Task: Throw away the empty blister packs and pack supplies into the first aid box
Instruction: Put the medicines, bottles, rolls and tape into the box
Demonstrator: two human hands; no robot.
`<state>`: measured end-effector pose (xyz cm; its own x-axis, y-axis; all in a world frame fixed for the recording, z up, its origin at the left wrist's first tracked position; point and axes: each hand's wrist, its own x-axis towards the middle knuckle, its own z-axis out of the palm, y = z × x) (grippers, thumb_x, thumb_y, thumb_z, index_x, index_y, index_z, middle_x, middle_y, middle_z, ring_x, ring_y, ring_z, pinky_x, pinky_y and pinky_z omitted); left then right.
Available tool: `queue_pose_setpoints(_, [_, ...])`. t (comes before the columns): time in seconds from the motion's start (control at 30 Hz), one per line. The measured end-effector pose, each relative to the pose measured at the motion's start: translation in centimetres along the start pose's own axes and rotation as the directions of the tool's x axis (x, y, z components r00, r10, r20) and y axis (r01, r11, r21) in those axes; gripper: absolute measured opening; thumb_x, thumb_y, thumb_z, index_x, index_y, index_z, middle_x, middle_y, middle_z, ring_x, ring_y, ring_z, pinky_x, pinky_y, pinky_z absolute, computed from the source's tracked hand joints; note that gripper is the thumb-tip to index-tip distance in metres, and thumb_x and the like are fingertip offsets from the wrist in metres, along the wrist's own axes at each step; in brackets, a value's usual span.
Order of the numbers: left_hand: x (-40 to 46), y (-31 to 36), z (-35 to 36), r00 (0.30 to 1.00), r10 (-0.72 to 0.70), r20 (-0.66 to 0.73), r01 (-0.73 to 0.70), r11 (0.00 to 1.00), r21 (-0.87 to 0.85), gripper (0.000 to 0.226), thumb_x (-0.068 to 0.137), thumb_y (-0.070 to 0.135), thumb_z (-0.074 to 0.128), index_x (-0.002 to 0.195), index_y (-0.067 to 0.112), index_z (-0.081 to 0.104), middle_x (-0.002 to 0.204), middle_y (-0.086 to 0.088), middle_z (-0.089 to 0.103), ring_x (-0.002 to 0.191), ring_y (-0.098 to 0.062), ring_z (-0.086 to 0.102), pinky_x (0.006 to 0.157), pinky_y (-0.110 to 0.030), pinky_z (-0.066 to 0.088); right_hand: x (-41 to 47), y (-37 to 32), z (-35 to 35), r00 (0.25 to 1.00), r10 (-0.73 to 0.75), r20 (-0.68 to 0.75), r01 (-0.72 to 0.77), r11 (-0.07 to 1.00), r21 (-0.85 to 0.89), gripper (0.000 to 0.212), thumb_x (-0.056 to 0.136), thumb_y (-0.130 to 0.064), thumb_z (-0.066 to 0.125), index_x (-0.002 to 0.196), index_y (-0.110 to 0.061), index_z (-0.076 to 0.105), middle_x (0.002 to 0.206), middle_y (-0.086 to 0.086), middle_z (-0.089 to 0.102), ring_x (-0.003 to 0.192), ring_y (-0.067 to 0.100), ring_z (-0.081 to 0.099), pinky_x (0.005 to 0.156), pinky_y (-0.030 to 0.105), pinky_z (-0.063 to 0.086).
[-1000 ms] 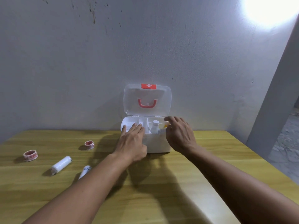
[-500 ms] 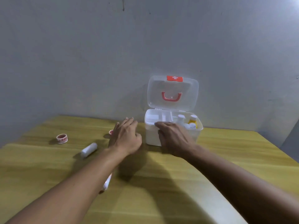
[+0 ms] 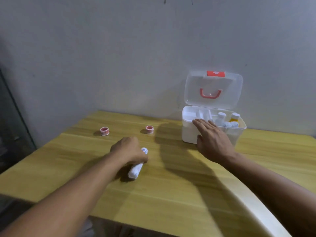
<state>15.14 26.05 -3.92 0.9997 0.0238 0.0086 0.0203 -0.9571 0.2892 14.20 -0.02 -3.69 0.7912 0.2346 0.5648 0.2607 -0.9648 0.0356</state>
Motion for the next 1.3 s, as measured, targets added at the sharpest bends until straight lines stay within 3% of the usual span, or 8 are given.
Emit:
queue_pose_setpoints(0.13, [1.8,-1.2,0.5,0.981,0.083,-0.176,-0.055,0.986,0.158,0.032,0.079,0.048,0.06,0.092,0.019,0.067,0.123,-0.004,0.059,0.116,-0.029,0.049,0.088,-0.035,0.043,0.0,0.1,-0.4,1.0,0.004,0.026,-0.005,1.0,0.027,0.062,0.074,0.002,0.058,0.135,0.0,0.047,0.139,0.017,0.051,0.132,0.031,0.044,0.114,0.04,0.023])
queue_pose_setpoints(0.2, [2.7,-2.1,1.0,0.967,0.144,-0.211,-0.123,0.987,0.106,0.029,0.081,0.049,0.059,0.083,0.021,0.068,0.129,0.001,0.053,0.12,-0.027,0.043,0.097,-0.038,0.04,-0.2,0.4,-0.6,0.999,0.022,0.024,-0.023,0.998,0.053,0.062,0.077,0.001,0.056,0.138,-0.001,0.044,0.144,0.019,0.045,0.137,0.032,0.037,0.115,0.036,0.018])
queue_pose_setpoints(0.33, [3.4,-2.1,1.1,0.988,0.098,-0.123,-0.105,0.993,-0.059,0.039,0.08,0.05,0.059,0.077,0.012,0.064,0.103,-0.007,0.065,0.098,-0.029,0.058,0.071,-0.033,0.044,-1.5,1.5,-1.1,0.999,0.042,0.0,-0.042,0.996,0.078,0.06,0.078,-0.001,0.061,0.136,-0.001,0.046,0.144,0.02,0.045,0.136,0.034,0.038,0.111,0.035,0.021])
queue_pose_setpoints(0.43, [3.7,-1.6,0.2,0.993,0.066,-0.097,-0.072,0.996,-0.058,0.04,0.081,0.05,0.057,0.079,0.011,0.065,0.084,-0.008,0.067,0.083,-0.031,0.061,0.058,-0.031,0.037,-1.9,2.0,-1.2,1.0,0.025,0.003,-0.025,0.997,0.066,0.057,0.078,-0.004,0.065,0.132,-0.001,0.05,0.141,0.019,0.048,0.133,0.034,0.042,0.11,0.037,0.023])
queue_pose_setpoints(0.73, [8.0,0.3,-1.1,0.979,0.134,-0.151,-0.156,0.977,-0.143,0.019,0.089,0.032,0.057,0.098,0.016,0.063,0.104,-0.01,0.067,0.092,-0.03,0.06,0.077,-0.036,0.048,-1.6,2.5,0.0,1.0,-0.005,-0.031,0.006,1.0,0.028,0.059,0.068,0.001,0.068,0.126,0.002,0.054,0.132,0.022,0.056,0.127,0.037,0.049,0.109,0.05,0.035])
queue_pose_setpoints(0.9, [9.6,3.1,-0.1,0.975,0.191,-0.115,-0.213,0.95,-0.227,0.012,0.082,0.023,0.064,0.093,0.017,0.062,0.099,-0.007,0.067,0.093,-0.029,0.061,0.073,-0.034,0.046,-1.7,3.0,0.5,0.999,-0.008,-0.032,0.008,1.0,-0.013,0.063,0.067,0.0,0.067,0.129,0.003,0.052,0.133,0.02,0.056,0.129,0.036,0.047,0.108,0.052,0.036])
queue_pose_setpoints(1.17, [13.6,7.2,0.8,0.958,0.259,-0.119,-0.276,0.949,-0.155,0.02,0.082,0.009,0.057,0.096,0.016,0.071,0.092,-0.012,0.067,0.08,-0.034,0.064,0.062,-0.034,0.051,-2.0,3.4,0.6,0.999,-0.038,-0.035,0.038,0.999,-0.023,0.065,0.068,-0.004,0.069,0.13,0.002,0.052,0.135,0.019,0.054,0.13,0.034,0.047,0.111,0.046,0.031])
queue_pose_setpoints(1.3, [15.8,8.8,1.5,0.959,0.276,-0.067,-0.281,0.956,-0.085,0.019,0.085,0.008,0.054,0.093,0.017,0.069,0.098,-0.012,0.067,0.09,-0.034,0.063,0.066,-0.031,0.043,-2.0,3.5,0.7,0.998,-0.05,-0.039,0.049,0.999,-0.018,0.064,0.07,-0.009,0.067,0.131,0.002,0.052,0.135,0.018,0.055,0.129,0.033,0.048,0.11,0.048,0.034])
